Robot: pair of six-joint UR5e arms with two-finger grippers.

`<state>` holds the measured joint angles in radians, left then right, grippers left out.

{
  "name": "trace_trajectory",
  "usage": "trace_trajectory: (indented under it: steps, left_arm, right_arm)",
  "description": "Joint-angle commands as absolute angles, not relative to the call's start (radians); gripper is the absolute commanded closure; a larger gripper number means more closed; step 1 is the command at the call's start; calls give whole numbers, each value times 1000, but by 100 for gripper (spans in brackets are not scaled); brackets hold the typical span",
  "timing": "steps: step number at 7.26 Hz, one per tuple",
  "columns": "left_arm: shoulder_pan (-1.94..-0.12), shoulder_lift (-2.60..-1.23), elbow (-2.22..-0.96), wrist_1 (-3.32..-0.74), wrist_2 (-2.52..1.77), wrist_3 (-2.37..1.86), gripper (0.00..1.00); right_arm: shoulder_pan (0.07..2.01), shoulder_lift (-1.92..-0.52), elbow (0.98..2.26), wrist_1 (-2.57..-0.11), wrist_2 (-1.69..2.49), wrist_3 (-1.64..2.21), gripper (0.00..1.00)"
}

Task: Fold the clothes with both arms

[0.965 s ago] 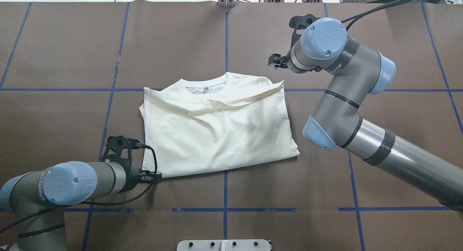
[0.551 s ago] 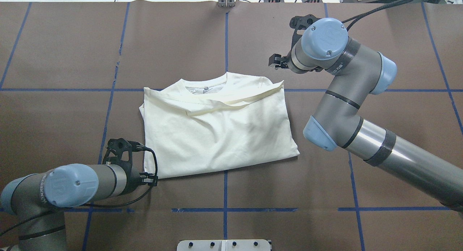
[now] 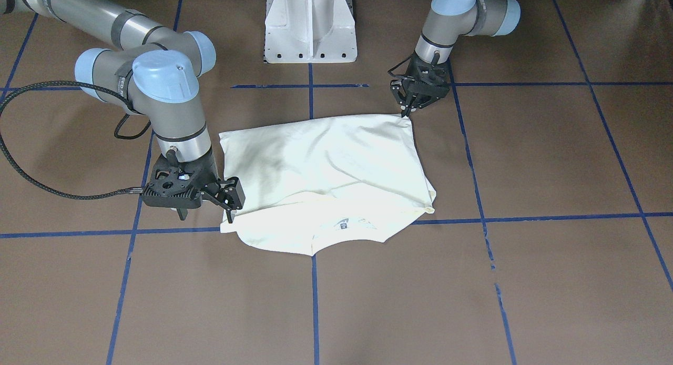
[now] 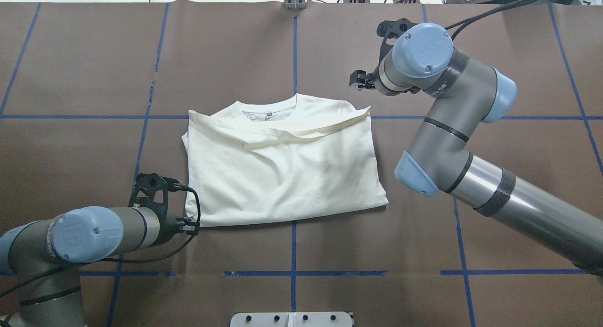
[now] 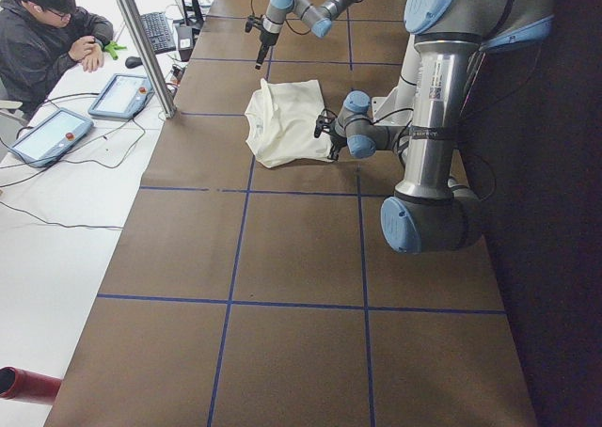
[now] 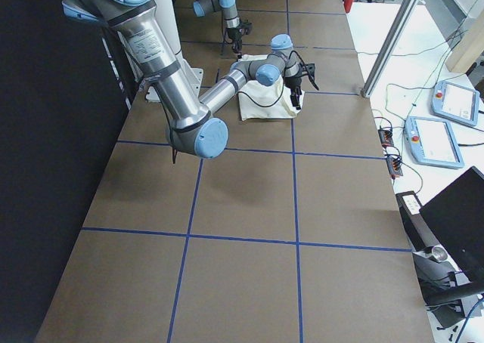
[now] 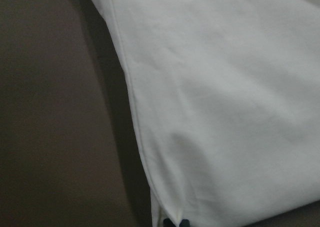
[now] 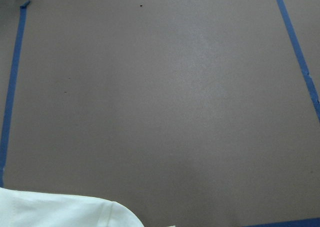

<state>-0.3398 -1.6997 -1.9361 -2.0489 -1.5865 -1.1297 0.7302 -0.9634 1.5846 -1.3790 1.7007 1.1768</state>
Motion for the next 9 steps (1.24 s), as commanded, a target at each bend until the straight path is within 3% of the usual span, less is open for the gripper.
trace_trajectory:
  steps: [1,4,6,8,9]
  left_arm:
    - [-507,-1712,-1889,-2052,-1594,-868,100]
    - [-737,-1918,-1600,-2057,-1594,-656,100]
    - [-828,-2198,-1254,-2080,-1591,-624,100]
    - [-845,-2426,-850,-2315,-1542,-635,100]
    - [-845,-2468,-827,-2318,-1543,-665,100]
  right_arm:
    - [730,-963,1585,-1379,1697,1178,0]
    - [729,-963,1583,-1379,1697,1180,0]
    - [727,-960,1583,-1379,1697,1184,0]
    - [727,-959,1585,-1379,1698,1190,0]
    - [726,-956,1585,-1379,1700,1192,0]
